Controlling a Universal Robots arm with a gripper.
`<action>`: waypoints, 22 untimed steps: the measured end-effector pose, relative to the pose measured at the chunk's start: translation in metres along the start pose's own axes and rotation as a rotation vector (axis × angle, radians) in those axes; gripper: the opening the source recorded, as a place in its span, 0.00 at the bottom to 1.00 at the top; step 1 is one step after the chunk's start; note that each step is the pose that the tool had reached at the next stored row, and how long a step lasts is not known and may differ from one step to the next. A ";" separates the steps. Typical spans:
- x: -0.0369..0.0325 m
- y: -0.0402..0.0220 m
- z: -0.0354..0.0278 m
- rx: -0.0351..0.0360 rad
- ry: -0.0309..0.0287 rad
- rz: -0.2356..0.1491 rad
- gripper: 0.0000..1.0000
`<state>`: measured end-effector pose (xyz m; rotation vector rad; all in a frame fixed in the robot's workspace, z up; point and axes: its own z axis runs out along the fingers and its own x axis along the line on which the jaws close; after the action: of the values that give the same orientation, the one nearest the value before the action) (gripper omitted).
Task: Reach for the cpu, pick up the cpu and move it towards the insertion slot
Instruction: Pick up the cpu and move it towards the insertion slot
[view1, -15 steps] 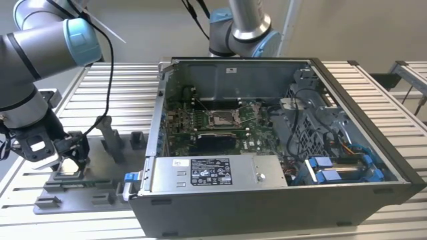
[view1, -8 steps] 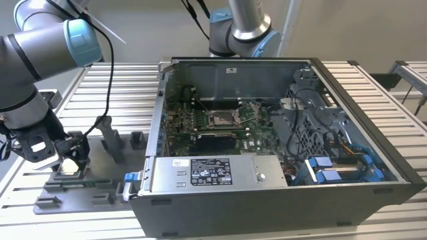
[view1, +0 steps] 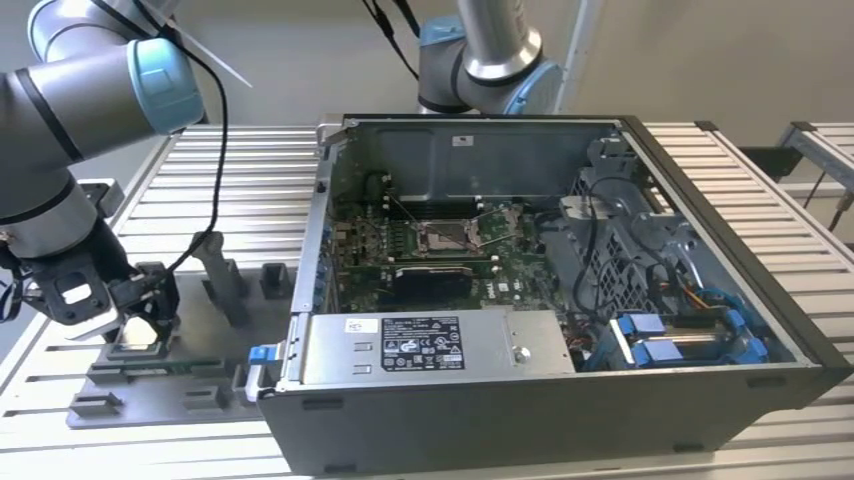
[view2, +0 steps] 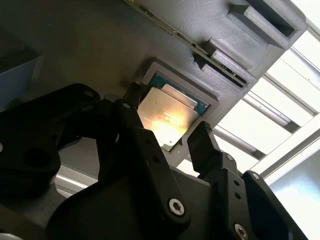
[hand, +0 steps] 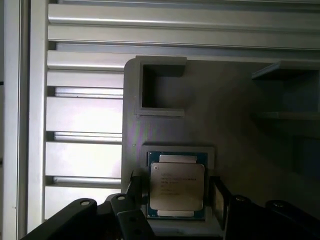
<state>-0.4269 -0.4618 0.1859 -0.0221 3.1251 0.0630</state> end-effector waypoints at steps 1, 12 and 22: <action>0.0000 0.0000 0.0000 0.0000 -0.0001 0.000 0.00; 0.0000 0.0000 0.0002 0.0000 0.0000 0.000 0.00; -0.0001 0.0003 -0.0078 0.0000 0.0000 0.000 0.00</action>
<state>-0.4269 -0.4618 0.1938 -0.0221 3.1251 0.0631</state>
